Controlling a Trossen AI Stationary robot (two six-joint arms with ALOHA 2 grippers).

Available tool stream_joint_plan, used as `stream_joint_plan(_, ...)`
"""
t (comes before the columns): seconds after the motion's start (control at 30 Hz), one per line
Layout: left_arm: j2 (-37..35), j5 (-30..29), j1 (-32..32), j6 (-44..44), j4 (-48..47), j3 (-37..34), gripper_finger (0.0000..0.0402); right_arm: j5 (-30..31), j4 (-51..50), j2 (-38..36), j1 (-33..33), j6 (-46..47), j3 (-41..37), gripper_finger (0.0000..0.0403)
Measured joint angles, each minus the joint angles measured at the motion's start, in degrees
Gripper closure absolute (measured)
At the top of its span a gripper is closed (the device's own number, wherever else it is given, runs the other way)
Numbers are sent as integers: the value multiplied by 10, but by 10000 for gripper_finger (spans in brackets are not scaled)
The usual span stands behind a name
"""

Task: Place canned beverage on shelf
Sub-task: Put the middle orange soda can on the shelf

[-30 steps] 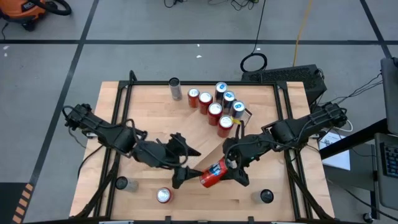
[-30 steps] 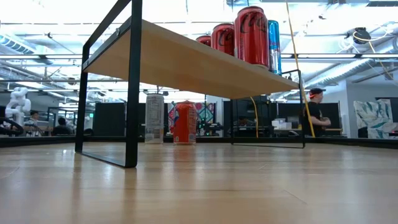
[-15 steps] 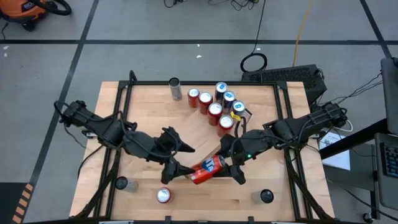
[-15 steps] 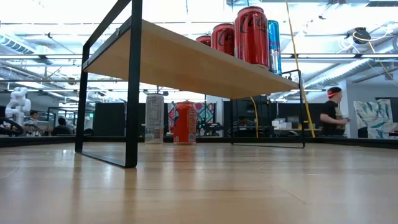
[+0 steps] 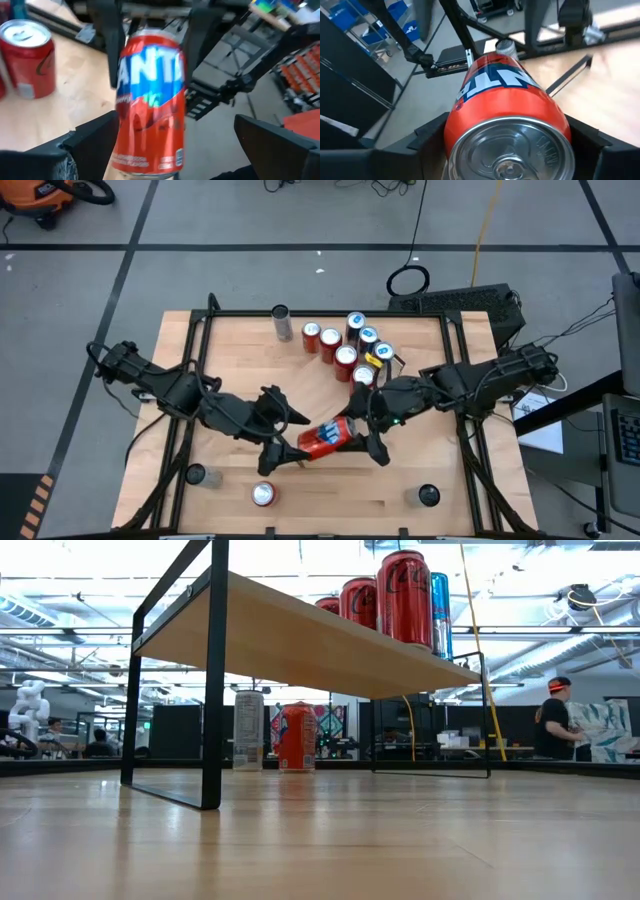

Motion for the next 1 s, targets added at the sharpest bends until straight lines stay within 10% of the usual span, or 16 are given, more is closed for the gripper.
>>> stream_joint_plan(1.0,6,40,68,14,-69,0,14,-36,90,-1,-73,-186,0,129)
